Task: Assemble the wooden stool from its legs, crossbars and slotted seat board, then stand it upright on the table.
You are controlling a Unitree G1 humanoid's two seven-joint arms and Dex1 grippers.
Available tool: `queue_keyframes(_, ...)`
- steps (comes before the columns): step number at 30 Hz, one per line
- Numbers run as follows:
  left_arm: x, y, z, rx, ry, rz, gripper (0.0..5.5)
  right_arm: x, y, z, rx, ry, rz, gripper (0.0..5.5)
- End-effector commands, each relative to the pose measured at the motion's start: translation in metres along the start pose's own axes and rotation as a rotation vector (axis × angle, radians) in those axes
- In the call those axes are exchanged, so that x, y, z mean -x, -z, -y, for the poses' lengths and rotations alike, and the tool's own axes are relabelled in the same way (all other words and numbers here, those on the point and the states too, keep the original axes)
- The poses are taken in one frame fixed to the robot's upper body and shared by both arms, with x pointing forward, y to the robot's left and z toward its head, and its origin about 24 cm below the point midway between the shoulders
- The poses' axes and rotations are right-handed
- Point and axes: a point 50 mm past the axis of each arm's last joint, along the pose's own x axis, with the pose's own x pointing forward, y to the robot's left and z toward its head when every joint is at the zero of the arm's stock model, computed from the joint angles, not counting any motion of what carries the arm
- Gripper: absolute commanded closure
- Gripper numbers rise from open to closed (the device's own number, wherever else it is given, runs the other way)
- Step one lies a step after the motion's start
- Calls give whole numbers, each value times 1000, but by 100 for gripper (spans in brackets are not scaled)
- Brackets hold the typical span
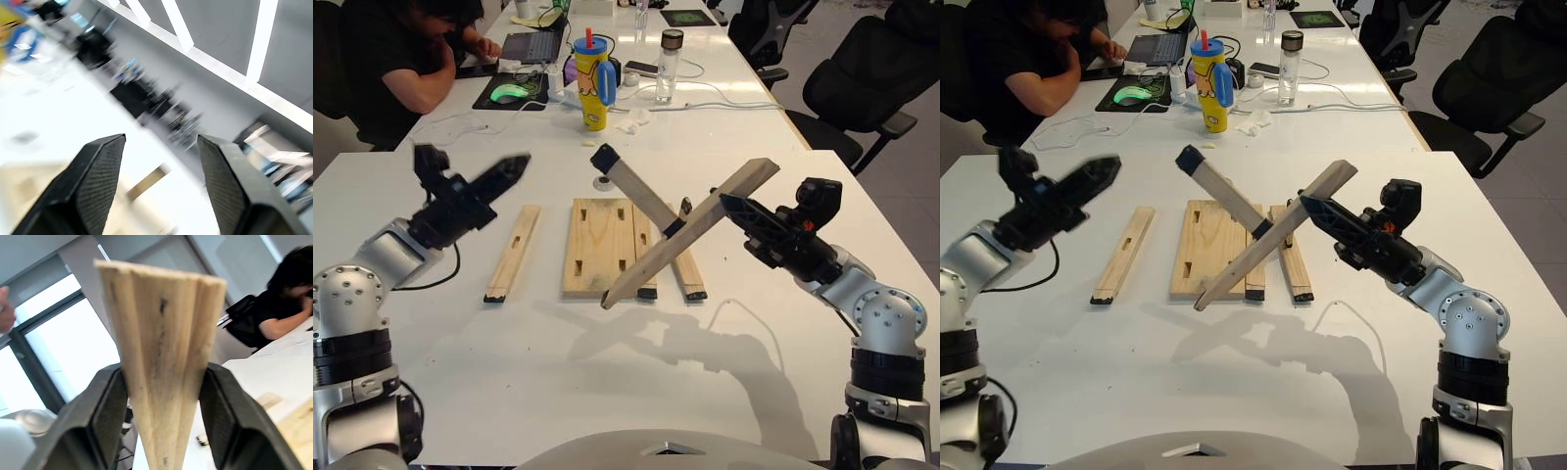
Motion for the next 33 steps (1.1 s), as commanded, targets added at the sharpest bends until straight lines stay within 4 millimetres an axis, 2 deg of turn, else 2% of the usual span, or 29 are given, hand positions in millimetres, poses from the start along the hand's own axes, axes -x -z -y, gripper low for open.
queue_keyframes(1, -4, 68, -8, -286, -51, -405, 279, -27, -23, 6, 246, -51, -75, 346)
queue_keyframes(4, -15, 84, -2, -405, -5, -456, 279, -37, -24, 11, 381, -64, -138, 346)
queue_keyframes(10, -29, 113, 2, -634, 65, -632, 279, -49, -4, 30, 593, -129, -341, 346)
queue_keyframes(14, -35, 123, -2, -725, 69, -708, 279, -48, 3, 37, 618, -157, -402, 346)
queue_keyframes(20, -31, 132, -8, -744, 66, -788, 279, -50, 6, 43, 616, -213, -476, 346)
queue_keyframes(25, -29, 135, -12, -750, 53, -812, 279, -61, 10, 45, 537, -316, -555, 346)
queue_keyframes(33, -30, 140, -11, -749, 49, -816, 279, -56, 15, 55, 521, -306, -631, 346)
